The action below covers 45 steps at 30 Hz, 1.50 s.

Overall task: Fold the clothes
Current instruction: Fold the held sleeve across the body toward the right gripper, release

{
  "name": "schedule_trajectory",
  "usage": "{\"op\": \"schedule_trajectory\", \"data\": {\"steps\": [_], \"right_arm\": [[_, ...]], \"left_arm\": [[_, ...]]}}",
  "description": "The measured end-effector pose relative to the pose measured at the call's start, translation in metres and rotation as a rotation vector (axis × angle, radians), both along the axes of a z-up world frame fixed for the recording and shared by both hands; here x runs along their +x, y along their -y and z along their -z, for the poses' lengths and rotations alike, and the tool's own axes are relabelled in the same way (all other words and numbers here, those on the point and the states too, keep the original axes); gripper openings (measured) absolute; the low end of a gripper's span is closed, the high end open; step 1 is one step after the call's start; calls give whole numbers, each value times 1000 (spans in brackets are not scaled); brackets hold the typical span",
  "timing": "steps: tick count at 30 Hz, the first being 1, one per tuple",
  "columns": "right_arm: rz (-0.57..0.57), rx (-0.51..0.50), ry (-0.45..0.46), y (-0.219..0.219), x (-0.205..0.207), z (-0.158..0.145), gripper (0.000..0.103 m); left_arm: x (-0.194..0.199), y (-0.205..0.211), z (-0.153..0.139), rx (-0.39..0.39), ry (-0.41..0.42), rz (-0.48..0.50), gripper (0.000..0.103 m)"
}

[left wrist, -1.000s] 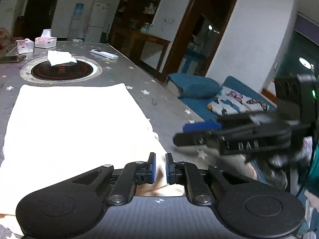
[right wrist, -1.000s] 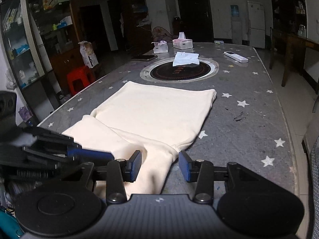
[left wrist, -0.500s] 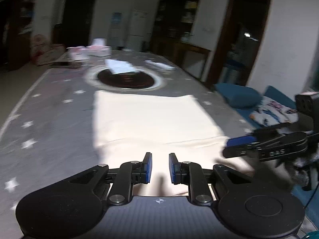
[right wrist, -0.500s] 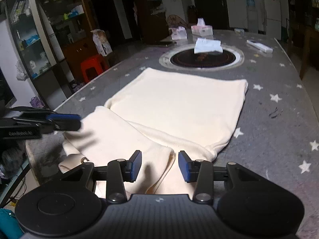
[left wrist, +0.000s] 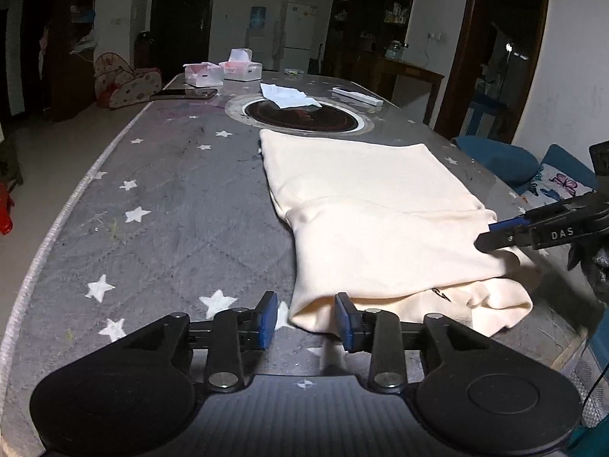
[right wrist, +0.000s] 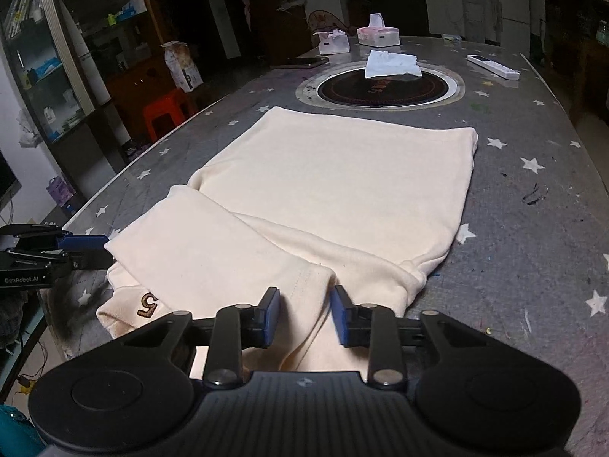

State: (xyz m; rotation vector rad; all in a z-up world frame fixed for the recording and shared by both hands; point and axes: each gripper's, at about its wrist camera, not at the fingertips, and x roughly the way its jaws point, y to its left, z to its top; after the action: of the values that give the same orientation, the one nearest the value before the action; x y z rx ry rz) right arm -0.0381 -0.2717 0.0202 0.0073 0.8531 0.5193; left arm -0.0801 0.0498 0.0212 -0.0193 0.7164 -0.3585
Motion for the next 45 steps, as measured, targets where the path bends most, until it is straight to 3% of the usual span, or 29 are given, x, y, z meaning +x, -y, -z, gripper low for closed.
{"op": "schedule_trajectory", "data": {"steps": [3, 6, 9, 13, 18, 21, 26, 34, 38, 45], "right_arm": [[5, -10, 4, -2, -1, -2, 9], [8, -11, 22, -2, -3, -7, 6], [8, -17, 48, -1, -6, -15, 6], [4, -42, 112, 0, -14, -37, 6], [16, -76, 127, 2, -16, -44, 6], [20, -70, 69, 3, -10, -26, 8], [25, -94, 70, 3, -9, -17, 10], [-16, -70, 122, 1, -16, -28, 12], [-41, -61, 105, -8, -14, -18, 17], [-62, -69, 109, -15, -3, -9, 17]], "left_arm": [[0, 3, 2, 2, 6, 17, 36], [1, 5, 5, 6, 16, 20, 32], [-1, 7, 4, 28, 42, 14, 11], [-8, 11, -1, 90, 94, 25, 3], [-15, 16, -6, 142, 131, 61, 3], [-15, 16, -5, 154, 107, 77, 3], [-10, 6, -9, 151, 46, 81, 6], [19, 19, -38, 63, 87, 119, 6], [49, 46, -28, 51, 72, 162, 6], [83, 59, -6, 55, 25, 119, 6]]}}
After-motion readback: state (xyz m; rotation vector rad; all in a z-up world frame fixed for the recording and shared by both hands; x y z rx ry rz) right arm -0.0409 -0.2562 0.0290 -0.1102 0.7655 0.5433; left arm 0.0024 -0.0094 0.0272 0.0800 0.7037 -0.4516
